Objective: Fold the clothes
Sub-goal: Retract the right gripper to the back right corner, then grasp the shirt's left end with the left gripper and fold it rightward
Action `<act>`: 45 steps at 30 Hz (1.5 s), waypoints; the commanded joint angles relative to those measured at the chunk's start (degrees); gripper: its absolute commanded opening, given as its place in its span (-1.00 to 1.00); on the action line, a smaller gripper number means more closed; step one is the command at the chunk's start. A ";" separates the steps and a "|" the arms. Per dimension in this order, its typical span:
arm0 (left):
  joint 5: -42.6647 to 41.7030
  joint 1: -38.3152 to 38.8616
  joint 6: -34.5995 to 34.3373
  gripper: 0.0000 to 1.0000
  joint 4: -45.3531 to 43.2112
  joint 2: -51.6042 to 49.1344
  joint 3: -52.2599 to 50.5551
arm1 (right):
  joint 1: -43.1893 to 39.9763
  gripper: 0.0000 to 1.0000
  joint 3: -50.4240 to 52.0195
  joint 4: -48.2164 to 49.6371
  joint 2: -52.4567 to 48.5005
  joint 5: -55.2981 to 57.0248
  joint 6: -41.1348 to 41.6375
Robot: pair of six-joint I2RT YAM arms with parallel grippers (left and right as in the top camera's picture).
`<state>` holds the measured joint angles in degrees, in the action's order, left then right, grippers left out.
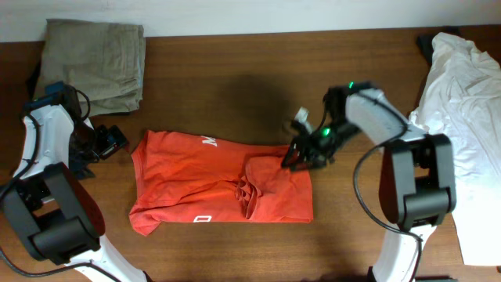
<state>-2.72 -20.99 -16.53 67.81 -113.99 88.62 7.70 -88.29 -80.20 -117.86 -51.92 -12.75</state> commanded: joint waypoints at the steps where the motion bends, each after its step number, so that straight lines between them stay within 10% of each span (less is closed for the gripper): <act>1: -11.54 -0.15 9.64 0.98 -1.09 0.70 0.35 | -5.62 0.97 -15.54 -3.41 1.53 15.30 4.87; 9: -26.43 -0.17 24.00 0.99 0.72 -3.65 0.31 | -22.01 0.97 -20.90 -2.95 1.40 28.65 10.27; 18: -14.84 -0.15 19.56 0.99 10.67 -8.04 0.22 | -22.73 0.97 -20.90 -2.93 1.40 28.65 10.27; 31: -30.10 4.98 19.17 0.97 -3.13 -8.04 -13.90 | -22.73 0.98 -20.90 -2.93 1.40 28.65 10.27; 32: -30.05 5.55 18.71 0.79 -3.39 -8.04 -13.90 | -22.73 0.97 -20.90 -2.93 1.40 28.65 10.27; 35: -30.08 6.32 18.67 -0.78 -4.00 -8.04 -13.90 | -22.73 0.97 -20.90 -2.93 1.40 28.63 10.27; 36: -29.88 6.32 18.21 -0.99 -4.15 -8.04 -13.84 | -22.73 0.97 -20.90 -2.93 1.40 28.65 10.27; 45: -5.33 3.21 3.69 -0.99 16.02 -8.02 15.93 | -22.73 0.97 -20.90 -2.93 1.40 28.65 10.27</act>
<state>-12.29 -17.45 -10.46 80.16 -122.23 96.33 -14.96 -108.18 -83.07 -117.27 -23.79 -2.79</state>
